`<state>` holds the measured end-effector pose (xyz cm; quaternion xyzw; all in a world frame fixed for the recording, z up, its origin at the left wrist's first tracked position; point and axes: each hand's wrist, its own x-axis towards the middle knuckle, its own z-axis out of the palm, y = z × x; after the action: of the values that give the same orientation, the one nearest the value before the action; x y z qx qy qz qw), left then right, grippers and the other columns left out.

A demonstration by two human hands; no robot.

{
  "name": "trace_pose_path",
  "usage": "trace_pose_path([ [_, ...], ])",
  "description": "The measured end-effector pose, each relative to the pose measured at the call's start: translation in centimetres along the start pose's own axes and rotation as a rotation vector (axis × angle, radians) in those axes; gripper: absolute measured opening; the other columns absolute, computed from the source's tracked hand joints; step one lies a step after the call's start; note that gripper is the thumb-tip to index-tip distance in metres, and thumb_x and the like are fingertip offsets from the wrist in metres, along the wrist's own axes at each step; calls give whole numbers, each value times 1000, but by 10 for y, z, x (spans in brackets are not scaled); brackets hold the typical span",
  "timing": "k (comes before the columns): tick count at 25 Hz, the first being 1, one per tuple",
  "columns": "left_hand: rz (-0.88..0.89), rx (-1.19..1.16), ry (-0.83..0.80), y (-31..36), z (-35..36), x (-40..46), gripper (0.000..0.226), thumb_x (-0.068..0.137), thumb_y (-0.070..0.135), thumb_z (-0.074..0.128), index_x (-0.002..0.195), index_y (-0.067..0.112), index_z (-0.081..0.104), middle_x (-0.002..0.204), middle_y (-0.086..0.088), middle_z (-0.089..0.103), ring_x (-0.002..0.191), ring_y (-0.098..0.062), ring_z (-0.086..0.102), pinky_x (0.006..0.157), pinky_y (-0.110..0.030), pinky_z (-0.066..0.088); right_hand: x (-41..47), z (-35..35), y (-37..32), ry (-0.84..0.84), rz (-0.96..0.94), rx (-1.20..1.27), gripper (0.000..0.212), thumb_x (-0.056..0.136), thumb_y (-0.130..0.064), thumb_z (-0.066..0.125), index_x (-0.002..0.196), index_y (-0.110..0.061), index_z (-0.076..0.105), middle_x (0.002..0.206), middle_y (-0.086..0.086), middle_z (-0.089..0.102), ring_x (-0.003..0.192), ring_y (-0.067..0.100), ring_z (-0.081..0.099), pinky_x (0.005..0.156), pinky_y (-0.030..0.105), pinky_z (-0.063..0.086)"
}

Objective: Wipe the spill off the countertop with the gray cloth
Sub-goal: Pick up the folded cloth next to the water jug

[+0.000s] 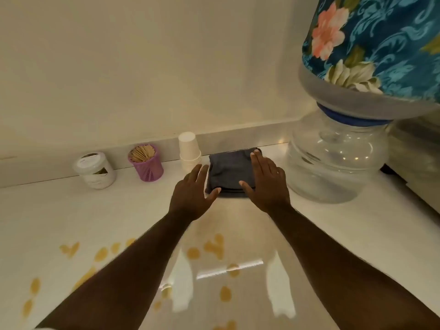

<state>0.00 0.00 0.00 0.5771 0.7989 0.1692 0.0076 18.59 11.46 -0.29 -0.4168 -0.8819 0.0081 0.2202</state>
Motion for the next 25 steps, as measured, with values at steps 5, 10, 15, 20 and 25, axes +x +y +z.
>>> trace_pose_path([
  [5,-129,-128,-118,3,25,44,65,93,55,42,147,20,29,149,-10,43,129,-33,48,100,-47,44,29,28,19,-166,141,-3,72,95,-50,51,152,-17,24,162,6,22,143,37,28,109,50,36],
  [10,-181,-245,-157,3,37,68,57,96,33,49,148,20,29,143,-15,47,125,-34,49,102,-45,43,49,45,24,-276,231,64,48,99,-39,49,142,-19,44,162,11,17,136,37,37,108,49,40],
  [15,-201,-290,-177,9,51,82,49,95,15,48,143,17,39,140,-16,50,125,-31,49,105,-39,40,64,55,24,-372,354,123,31,99,-29,54,121,-9,61,148,18,35,124,33,47,106,43,43],
  [20,-289,-391,-89,14,52,77,45,94,6,49,139,9,46,142,-14,51,129,-29,47,109,-34,34,69,54,20,-252,345,232,24,96,-7,53,117,-2,64,121,18,62,110,30,60,94,31,46],
  [25,-170,-454,64,21,26,51,47,94,5,50,140,9,43,143,-12,50,130,-28,47,112,-35,35,49,34,-2,-88,319,382,33,100,-13,49,132,-7,54,128,15,57,119,29,53,96,30,45],
])
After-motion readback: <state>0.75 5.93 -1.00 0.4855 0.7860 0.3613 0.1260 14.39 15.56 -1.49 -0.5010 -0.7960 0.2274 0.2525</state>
